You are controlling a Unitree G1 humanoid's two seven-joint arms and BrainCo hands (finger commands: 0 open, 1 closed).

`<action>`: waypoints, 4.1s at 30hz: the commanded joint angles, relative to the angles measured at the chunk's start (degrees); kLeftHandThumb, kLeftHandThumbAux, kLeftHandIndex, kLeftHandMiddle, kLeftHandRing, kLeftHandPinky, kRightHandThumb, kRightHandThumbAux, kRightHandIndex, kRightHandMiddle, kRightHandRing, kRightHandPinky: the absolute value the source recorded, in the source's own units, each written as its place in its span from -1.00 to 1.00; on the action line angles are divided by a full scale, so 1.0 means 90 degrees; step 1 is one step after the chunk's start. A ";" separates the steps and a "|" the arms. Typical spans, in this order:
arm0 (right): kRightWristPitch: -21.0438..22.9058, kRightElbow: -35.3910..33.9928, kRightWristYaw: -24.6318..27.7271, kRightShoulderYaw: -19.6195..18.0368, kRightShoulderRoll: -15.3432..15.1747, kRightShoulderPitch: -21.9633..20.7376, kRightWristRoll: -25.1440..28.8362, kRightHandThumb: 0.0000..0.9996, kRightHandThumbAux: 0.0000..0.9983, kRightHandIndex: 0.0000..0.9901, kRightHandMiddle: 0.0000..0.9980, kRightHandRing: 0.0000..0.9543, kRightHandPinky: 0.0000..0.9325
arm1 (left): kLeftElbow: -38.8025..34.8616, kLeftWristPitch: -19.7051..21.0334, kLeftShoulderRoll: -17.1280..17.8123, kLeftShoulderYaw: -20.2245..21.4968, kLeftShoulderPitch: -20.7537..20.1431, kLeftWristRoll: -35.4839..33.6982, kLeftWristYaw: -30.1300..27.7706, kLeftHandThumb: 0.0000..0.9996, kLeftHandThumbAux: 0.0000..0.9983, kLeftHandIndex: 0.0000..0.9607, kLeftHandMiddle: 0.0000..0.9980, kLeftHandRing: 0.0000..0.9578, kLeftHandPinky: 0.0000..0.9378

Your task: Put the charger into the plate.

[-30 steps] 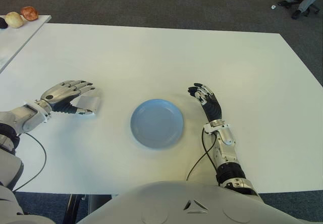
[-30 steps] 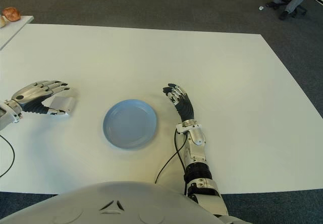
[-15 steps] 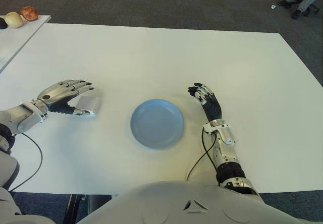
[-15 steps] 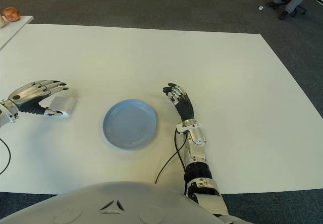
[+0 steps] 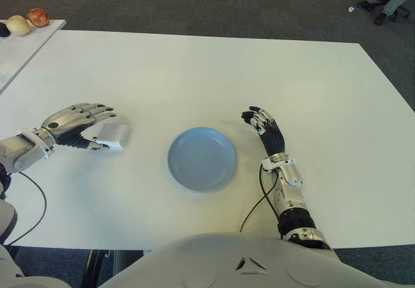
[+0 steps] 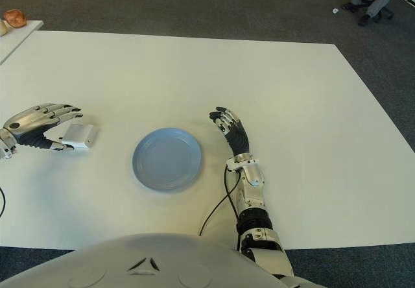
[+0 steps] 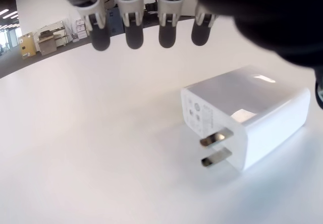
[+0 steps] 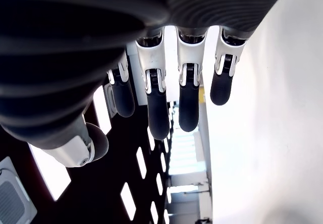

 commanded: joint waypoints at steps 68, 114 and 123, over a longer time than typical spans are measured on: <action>0.0518 -0.0655 -0.0181 0.0207 0.0032 0.1060 0.0026 -1.00 0.13 -0.56 -0.33 -0.42 -0.52 | -0.0090 0.0002 -0.0237 -0.0167 0.0069 -0.0253 -0.1023 -0.37 -0.42 -1.00 -1.00 -0.96 -0.79; 0.0676 -0.1082 -0.0324 0.0298 0.0174 0.1337 -0.0018 -1.00 0.13 -0.54 -0.32 -0.42 -0.54 | 0.0175 0.0402 -0.0589 -0.0258 -0.0274 -0.0065 -0.1119 -0.02 -0.10 -0.78 -0.62 -0.51 -0.29; 0.0689 -0.1127 -0.0359 0.0333 0.0185 0.1363 -0.0026 -1.00 0.13 -0.54 -0.32 -0.42 -0.54 | 0.0336 0.0553 -0.0775 -0.0448 -0.0539 0.0090 -0.1125 0.30 -0.01 -0.33 -0.03 -0.01 0.07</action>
